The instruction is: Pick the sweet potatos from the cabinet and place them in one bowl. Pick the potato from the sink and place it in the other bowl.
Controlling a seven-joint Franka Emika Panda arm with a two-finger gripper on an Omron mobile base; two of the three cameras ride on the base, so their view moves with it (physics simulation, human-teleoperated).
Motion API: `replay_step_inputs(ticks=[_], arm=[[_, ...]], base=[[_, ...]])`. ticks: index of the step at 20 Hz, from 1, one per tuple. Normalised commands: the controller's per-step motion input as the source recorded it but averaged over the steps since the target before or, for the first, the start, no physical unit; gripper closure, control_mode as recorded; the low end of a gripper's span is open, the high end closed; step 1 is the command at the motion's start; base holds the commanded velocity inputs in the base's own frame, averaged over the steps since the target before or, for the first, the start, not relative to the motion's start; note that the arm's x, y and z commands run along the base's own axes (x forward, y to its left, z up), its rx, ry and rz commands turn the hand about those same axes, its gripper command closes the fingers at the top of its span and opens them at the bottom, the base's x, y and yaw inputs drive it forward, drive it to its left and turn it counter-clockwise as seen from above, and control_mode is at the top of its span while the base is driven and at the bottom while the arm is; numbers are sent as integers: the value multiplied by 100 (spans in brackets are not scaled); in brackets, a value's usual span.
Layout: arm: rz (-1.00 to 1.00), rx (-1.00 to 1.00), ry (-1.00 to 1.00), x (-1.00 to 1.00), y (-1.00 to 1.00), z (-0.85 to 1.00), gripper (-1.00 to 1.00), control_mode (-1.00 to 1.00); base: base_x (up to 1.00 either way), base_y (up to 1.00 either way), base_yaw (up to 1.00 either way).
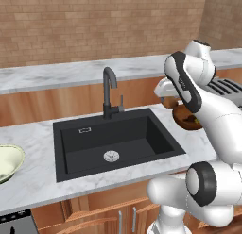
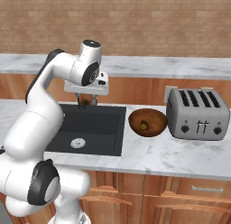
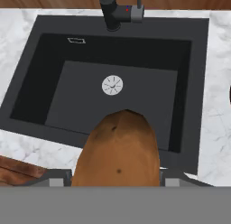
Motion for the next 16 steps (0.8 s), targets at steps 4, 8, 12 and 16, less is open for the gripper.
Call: replay_step_inputs(ticks=[4, 8, 12, 16], arm=[[-27, -20, -1, -29, 0, -10, 100, -100], [-24, -4, -10, -12, 0, -5, 100, -100], [-5, 0, -1, -8, -2, 0, 100, -100], [0, 0, 0, 0, 0, 0, 100, -100]], base=[[0, 0, 0], [0, 0, 0], [0, 0, 0], [0, 0, 0]])
